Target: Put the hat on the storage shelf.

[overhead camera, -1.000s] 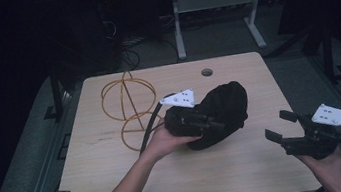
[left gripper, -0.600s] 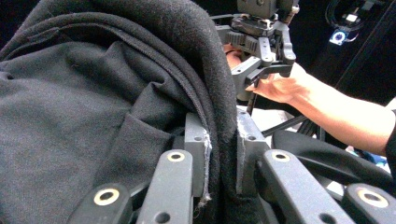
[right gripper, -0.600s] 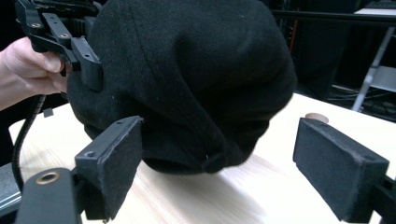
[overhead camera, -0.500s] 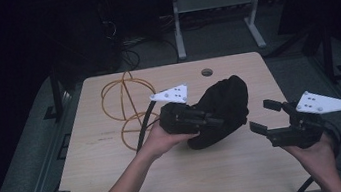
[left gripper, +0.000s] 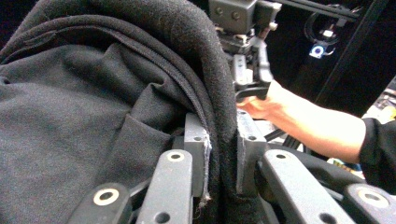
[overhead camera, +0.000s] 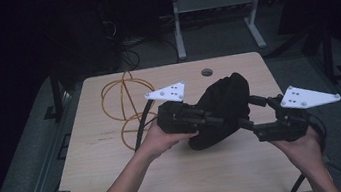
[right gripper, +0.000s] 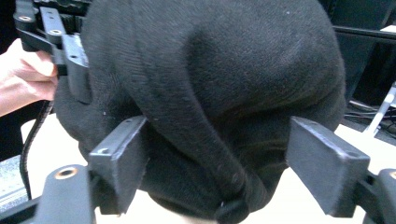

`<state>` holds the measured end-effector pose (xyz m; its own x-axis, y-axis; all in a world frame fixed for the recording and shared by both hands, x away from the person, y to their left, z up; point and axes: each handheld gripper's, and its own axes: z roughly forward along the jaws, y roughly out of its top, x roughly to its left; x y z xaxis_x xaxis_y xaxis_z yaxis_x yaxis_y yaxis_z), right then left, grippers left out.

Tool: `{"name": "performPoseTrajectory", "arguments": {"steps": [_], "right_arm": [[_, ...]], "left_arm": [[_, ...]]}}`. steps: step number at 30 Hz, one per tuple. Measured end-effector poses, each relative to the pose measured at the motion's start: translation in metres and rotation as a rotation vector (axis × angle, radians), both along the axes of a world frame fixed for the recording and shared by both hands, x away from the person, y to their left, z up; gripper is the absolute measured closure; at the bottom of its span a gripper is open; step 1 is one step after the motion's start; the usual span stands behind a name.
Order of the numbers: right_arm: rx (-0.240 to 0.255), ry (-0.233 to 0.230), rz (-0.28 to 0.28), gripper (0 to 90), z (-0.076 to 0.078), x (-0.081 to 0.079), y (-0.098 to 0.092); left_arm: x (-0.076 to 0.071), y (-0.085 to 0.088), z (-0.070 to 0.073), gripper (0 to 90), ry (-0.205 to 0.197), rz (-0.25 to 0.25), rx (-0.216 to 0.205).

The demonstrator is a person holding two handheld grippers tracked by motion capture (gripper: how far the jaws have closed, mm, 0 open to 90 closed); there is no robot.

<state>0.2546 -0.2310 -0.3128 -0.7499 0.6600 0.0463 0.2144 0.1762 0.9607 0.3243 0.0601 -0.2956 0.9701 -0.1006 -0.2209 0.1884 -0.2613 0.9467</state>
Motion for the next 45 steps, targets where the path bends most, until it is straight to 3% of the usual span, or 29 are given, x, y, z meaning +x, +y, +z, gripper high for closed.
{"name": "performPoseTrajectory", "arguments": {"steps": [2, 4, 5, 8, 9, 10, 14, 19, 25, 28, 34, 39, 45], "right_arm": [[-0.006, -0.009, -0.004, 28.5, 0.000, 0.001, 0.002], [-0.025, -0.047, -0.008, 40.7, 0.000, -0.001, 0.006], [-0.025, -0.047, -0.008, 40.7, 0.000, -0.001, 0.006], [-0.026, -0.079, -0.006, 54.5, 0.000, -0.002, 0.010], [-0.025, -0.087, -0.002, 65.5, 0.001, -0.003, 0.011], [-0.025, -0.087, -0.002, 65.5, 0.001, -0.003, 0.011], [-0.050, -0.124, -0.003, 83.7, 0.001, -0.005, 0.015], [-0.050, -0.132, -0.007, 86.7, 0.002, -0.006, 0.018], [-0.014, -0.116, 0.002, 87.3, 0.005, -0.004, 0.013], [-0.001, -0.113, 0.007, 87.4, 0.008, -0.004, 0.011], [0.007, -0.108, 0.026, 87.5, 0.017, 0.000, 0.013], [-0.025, -0.103, 0.024, 87.5, 0.026, 0.005, 0.018], [-0.033, -0.077, 0.024, 87.5, 0.030, 0.012, 0.020]], "left_arm": [[-0.002, -0.001, 0.001, 78.6, 0.008, -0.005, -0.011], [-0.002, -0.001, 0.002, 78.6, 0.009, -0.011, -0.014], [-0.003, -0.001, 0.002, 78.6, 0.008, -0.013, -0.016], [-0.002, 0.000, 0.003, 78.6, 0.015, -0.009, -0.027], [-0.002, 0.000, 0.003, 78.7, 0.016, -0.008, -0.030], [-0.001, 0.000, 0.003, 78.7, 0.017, -0.008, -0.033], [0.000, 0.004, 0.003, 78.6, 0.027, -0.001, -0.041], [0.002, 0.007, 0.002, 77.7, 0.028, 0.012, -0.045], [0.003, 0.010, 0.001, 70.5, -0.009, 0.068, 0.006], [0.004, 0.012, 0.001, 69.1, -0.004, 0.078, 0.009], [0.004, 0.019, 0.004, 63.4, -0.053, 0.137, 0.022], [0.001, 0.029, 0.008, 55.9, -0.098, 0.204, 0.058], [-0.001, 0.043, 0.008, 53.7, -0.138, 0.243, 0.079]]}}
